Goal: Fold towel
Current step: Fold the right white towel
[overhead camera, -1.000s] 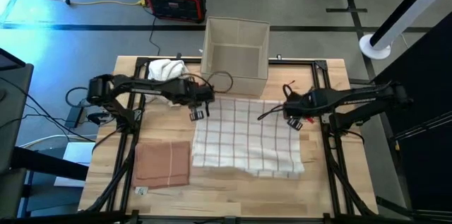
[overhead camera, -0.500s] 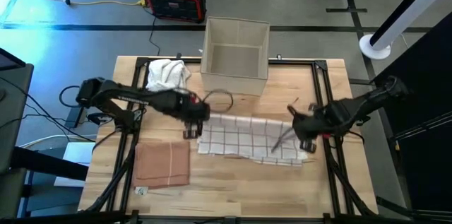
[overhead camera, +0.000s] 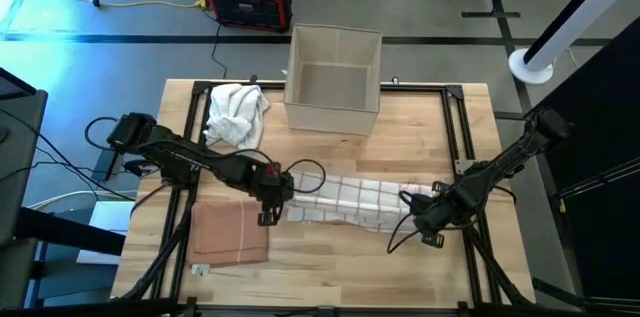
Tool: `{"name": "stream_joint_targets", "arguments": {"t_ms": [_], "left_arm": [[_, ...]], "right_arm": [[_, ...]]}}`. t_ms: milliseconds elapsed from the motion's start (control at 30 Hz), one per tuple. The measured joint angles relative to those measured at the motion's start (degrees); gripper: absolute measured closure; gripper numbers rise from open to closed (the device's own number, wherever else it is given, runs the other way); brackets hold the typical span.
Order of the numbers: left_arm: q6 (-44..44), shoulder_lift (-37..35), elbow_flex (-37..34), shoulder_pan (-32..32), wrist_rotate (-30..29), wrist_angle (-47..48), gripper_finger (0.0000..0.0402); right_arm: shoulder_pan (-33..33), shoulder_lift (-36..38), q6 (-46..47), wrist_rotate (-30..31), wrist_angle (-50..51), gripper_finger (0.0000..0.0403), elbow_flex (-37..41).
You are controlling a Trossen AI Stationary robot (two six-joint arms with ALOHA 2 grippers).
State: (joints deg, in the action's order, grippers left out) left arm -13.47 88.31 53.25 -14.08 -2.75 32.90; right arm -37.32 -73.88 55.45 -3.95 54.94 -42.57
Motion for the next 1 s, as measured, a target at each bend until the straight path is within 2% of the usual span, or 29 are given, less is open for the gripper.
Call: {"name": "stream_joint_targets", "arguments": {"t_ms": [100,300,367,433,533,600,700,767,900,1000], "left_arm": [[-0.6,0.0,0.04,-0.29,3.04,-1.7,0.0342],[-4.49,-0.51,0.84,-0.07,12.51,0.73,0.0256],[-4.44,-1.28,2.66,0.01,12.73,3.29,0.0238],[-5.21,-1.88,5.04,0.42,8.95,6.72,0.0229],[-6.19,-2.25,7.65,1.1,2.32,6.55,0.0229],[-4.91,-2.36,7.98,1.74,2.02,2.96,0.0234],[-4.0,-1.39,7.63,2.2,3.38,-2.71,0.0246],[-4.37,0.06,7.61,2.44,3.22,-4.21,0.0258],[-7.84,2.39,7.52,3.67,-1.1,-2.64,0.0291],[-8.72,2.91,7.5,4.41,-2.3,0.21,0.0318]], "right_arm": [[0.0,-0.12,-0.53,-3.34,0.03,0.0371,-0.16],[0.02,0.13,0.03,-12.99,2.12,0.0282,-3.22],[0.0,0.13,0.16,-14.79,4.51,0.0262,-5.43],[-0.07,0.41,0.09,-13.29,6.17,0.0251,-7.88],[-0.69,1.23,0.19,-5.27,4.72,0.0247,-9.44],[-0.73,1.37,0.2,-0.58,1.27,0.025,-9.03],[-0.73,1.35,2.84,2.39,-2.04,0.0263,-6.14],[-0.73,1.35,8.18,5.05,-4.24,0.0275,-3.89],[-0.56,1.35,22.06,8.16,-4.21,0.0307,-1.18],[0.23,1.35,35.52,6.56,-0.39,0.0328,-0.85]]}}
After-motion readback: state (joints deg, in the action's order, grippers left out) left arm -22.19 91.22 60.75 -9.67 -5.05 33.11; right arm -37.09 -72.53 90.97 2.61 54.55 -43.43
